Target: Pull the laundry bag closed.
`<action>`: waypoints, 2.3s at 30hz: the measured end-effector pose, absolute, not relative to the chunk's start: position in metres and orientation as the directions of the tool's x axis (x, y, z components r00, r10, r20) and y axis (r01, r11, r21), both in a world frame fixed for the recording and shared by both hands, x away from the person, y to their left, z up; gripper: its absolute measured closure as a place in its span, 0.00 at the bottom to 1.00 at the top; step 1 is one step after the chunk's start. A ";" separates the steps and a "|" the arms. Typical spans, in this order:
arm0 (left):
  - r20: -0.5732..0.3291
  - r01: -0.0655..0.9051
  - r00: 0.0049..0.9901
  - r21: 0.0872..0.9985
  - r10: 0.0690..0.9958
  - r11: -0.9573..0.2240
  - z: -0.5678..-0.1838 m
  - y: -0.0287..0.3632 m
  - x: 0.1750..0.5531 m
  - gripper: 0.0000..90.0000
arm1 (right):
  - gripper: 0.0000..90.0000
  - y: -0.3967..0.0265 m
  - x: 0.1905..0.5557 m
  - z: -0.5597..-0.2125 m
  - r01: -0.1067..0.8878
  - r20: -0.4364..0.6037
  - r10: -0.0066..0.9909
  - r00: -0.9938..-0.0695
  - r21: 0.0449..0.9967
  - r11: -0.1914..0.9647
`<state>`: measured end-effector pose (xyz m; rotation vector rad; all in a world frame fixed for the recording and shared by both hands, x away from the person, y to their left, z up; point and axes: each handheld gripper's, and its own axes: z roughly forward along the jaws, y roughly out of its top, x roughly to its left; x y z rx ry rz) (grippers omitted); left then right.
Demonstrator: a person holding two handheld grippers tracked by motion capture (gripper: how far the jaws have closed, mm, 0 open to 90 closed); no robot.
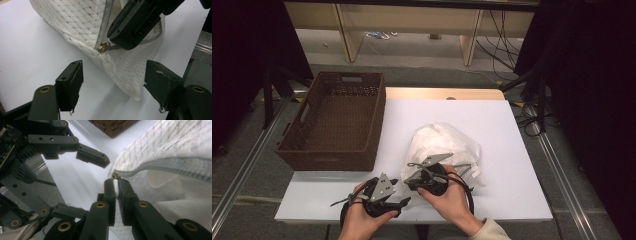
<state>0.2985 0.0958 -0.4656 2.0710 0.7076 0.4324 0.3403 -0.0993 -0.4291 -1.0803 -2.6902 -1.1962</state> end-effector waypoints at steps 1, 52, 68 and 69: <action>0.071 0.308 0.784 0.818 0.617 -0.485 -0.464 0.098 0.301 0.37 | 0.96 -0.100 0.340 -0.429 0.593 0.269 0.586 -0.764 0.652 0.473; 0.032 0.316 0.782 0.840 0.622 -0.441 -0.442 0.104 0.306 0.96 | 0.97 -0.126 0.325 -0.389 0.638 0.172 0.692 -0.701 0.585 0.501; 0.022 0.318 0.778 0.848 0.628 -0.423 -0.444 0.103 0.306 0.96 | 0.97 -0.128 0.324 -0.386 0.651 0.177 0.699 -0.693 0.571 0.500; 0.021 0.318 0.777 0.849 0.629 -0.423 -0.443 0.103 0.306 0.96 | 0.97 -0.128 0.324 -0.386 0.657 0.185 0.700 -0.690 0.567 0.497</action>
